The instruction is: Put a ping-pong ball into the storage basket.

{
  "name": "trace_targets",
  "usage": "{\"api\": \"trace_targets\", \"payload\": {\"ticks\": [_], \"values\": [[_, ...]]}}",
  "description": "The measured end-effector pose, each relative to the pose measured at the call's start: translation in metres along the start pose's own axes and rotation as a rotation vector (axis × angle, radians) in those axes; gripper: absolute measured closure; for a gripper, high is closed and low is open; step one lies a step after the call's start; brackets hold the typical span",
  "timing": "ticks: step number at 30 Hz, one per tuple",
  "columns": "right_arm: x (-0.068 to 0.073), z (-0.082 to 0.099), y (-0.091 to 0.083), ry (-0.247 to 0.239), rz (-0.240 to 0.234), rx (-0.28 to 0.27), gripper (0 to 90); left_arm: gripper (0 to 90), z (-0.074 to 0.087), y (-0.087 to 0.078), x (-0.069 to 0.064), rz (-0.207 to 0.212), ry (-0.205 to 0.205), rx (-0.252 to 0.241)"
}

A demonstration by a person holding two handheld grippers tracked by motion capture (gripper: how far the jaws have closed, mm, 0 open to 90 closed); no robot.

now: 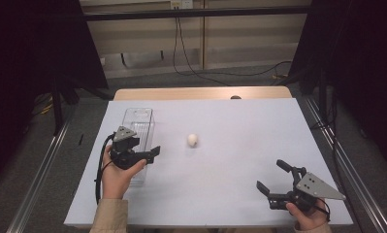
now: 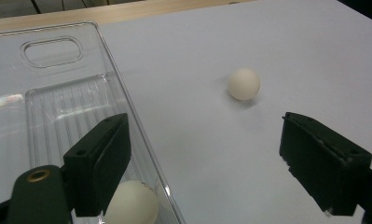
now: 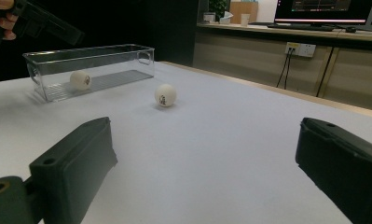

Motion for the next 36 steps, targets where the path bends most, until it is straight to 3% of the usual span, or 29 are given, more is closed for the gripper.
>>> {"api": "trace_targets", "payload": {"ticks": [20,36], "values": [[-0.001,0.000,0.000,0.004,0.005,-0.003,3.5,14.1,-0.003,0.006,-0.006,0.002,0.006,-0.004],[-0.002,0.001,0.001,0.009,0.008,-0.002,3.5,13.1,-0.006,0.020,-0.015,0.032,0.000,-0.003]]}}
Point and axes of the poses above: each handheld gripper's, and its own axes: y roughly forward along the jaws, z roughly out of its underside, x roughly to its left, the point moved 5 cm from there along y, roughly forward along the jaws, and after that the axes turned 3 degrees about -y, right-handed, at the moved point
